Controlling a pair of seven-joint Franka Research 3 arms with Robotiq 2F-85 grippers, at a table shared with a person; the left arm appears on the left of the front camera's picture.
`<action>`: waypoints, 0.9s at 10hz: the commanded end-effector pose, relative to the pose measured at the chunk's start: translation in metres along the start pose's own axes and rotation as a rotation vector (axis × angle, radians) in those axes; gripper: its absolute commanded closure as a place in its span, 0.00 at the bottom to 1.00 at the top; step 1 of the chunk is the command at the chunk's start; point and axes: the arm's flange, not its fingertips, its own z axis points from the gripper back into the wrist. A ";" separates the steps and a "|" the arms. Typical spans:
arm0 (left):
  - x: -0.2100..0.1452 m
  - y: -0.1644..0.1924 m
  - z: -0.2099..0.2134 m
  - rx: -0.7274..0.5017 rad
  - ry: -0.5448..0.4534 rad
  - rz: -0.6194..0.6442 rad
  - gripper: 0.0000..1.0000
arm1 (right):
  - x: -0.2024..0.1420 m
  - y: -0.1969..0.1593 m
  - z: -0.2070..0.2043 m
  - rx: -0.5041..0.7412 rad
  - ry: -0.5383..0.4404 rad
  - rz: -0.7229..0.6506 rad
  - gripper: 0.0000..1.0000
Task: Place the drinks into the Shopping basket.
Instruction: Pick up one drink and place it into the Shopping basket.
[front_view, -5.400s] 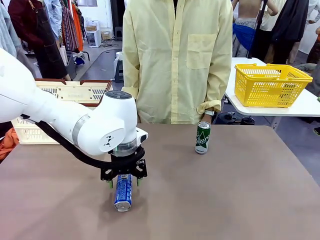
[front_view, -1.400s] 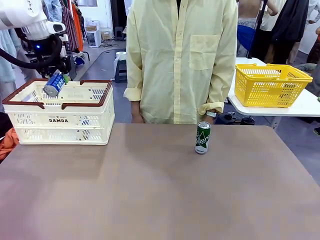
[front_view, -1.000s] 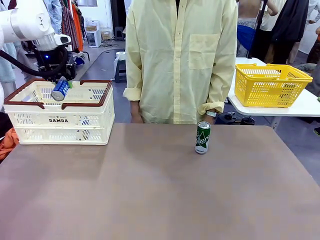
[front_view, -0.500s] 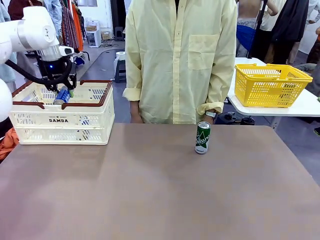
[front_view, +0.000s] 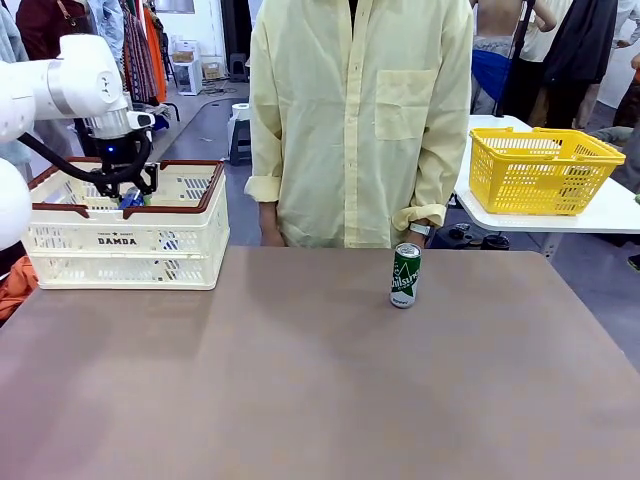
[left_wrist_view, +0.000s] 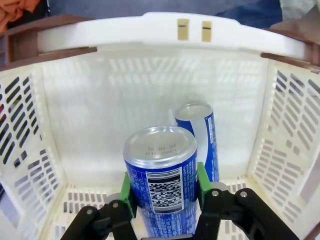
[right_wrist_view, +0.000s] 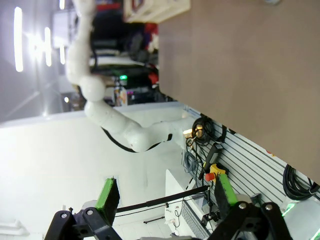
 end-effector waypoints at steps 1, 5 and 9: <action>-0.014 0.004 -0.003 0.018 0.014 0.035 1.00 | -0.002 -0.001 0.002 -0.014 0.011 0.019 0.00; -0.014 0.005 -0.006 0.010 0.026 0.040 0.00 | -0.002 -0.001 0.002 -0.014 0.011 0.019 0.00; -0.017 0.007 0.001 0.002 0.016 0.042 0.00 | -0.002 -0.001 0.002 -0.014 0.011 0.019 0.00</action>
